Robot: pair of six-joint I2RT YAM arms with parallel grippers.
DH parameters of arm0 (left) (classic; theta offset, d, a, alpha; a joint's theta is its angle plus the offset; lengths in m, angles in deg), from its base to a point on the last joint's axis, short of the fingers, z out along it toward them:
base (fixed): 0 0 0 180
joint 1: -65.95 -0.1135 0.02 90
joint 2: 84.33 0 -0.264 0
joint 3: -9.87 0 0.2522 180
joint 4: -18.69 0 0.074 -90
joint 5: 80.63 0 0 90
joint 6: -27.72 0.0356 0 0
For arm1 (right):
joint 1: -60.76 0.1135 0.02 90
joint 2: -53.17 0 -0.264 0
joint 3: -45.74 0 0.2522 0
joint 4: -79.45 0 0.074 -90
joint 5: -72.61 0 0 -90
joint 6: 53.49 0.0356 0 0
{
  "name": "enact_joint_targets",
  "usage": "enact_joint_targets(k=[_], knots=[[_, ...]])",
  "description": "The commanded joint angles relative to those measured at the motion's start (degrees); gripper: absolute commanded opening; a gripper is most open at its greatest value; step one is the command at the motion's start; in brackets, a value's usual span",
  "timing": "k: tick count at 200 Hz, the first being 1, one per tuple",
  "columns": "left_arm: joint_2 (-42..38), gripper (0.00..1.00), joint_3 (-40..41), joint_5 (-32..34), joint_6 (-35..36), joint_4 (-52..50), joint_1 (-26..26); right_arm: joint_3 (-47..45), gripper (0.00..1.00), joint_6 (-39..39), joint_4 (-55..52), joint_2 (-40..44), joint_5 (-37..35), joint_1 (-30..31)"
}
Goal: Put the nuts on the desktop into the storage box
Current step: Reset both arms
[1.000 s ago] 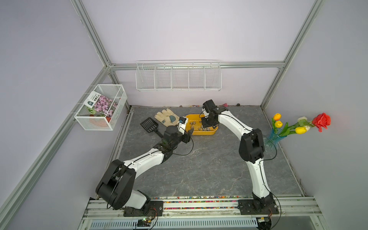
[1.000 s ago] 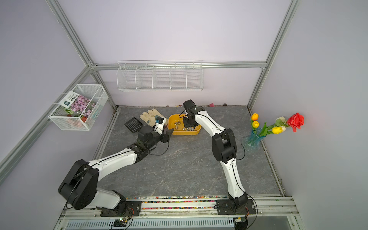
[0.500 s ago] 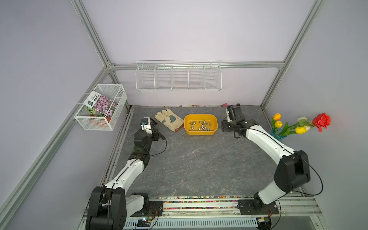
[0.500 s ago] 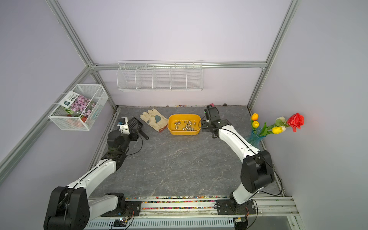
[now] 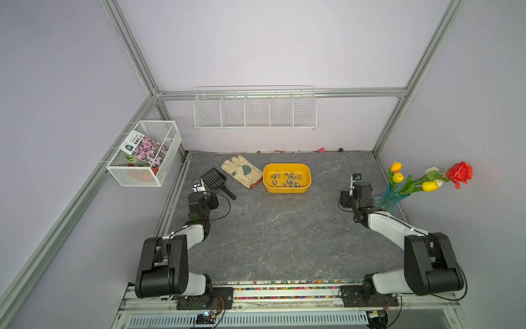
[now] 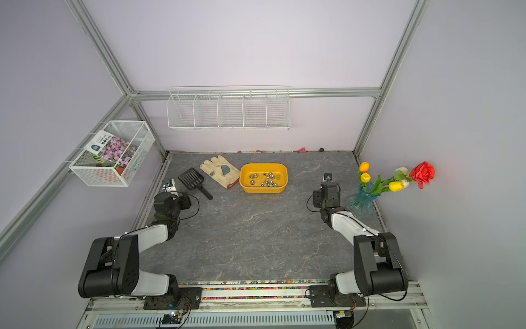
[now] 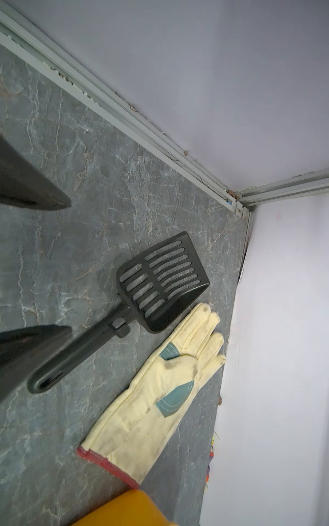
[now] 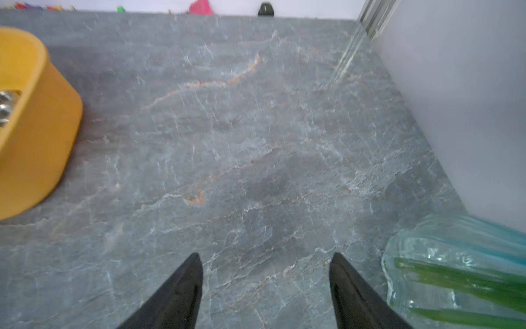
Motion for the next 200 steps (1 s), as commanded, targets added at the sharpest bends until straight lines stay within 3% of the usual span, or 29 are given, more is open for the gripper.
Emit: enact_joint_targets(k=[1,23,36,50,55,71,78,98,117,133,200], knots=[[2.2,0.66,1.2,-0.6,-1.2,6.6,-0.5,-5.7,0.72,-2.2,9.1,0.3,-1.5,-0.3],[1.3,0.67,4.2,2.0,-2.6,10.7,-0.5,-11.8,0.72,-2.5,22.0,0.6,-1.6,-0.4],[2.0,0.69,5.8,2.6,-2.8,14.3,-0.5,-17.4,0.72,-1.7,35.0,-1.6,-4.5,-0.7],[2.0,0.98,5.6,2.6,-2.7,13.7,-0.5,-19.8,0.72,-0.2,46.2,-7.7,-4.5,-2.4],[2.0,1.0,5.3,2.1,-2.3,13.2,-0.5,-19.4,0.73,-2.0,48.5,-9.4,-3.2,-2.2],[2.3,1.0,4.9,3.9,-1.0,12.8,0.9,-14.8,0.73,-1.2,34.1,-6.2,-2.8,-1.6],[2.3,1.0,5.1,4.1,-1.1,13.0,1.0,-15.6,0.73,-1.7,36.5,-6.7,-2.1,-1.9],[3.7,1.0,7.0,4.0,-0.5,18.1,1.0,-16.7,0.99,-2.5,41.9,-8.5,-2.3,-1.7],[3.4,1.0,6.6,4.1,-0.9,17.0,1.0,-15.0,0.99,-1.5,34.7,-6.3,-2.5,-1.6],[3.1,1.0,6.6,4.0,-0.9,16.5,1.0,-16.0,0.99,-2.3,38.4,-7.3,-2.4,-1.7],[3.1,1.0,6.6,4.0,-0.9,16.5,1.0,-15.5,0.99,-1.9,36.0,-6.4,-2.5,-1.7]])
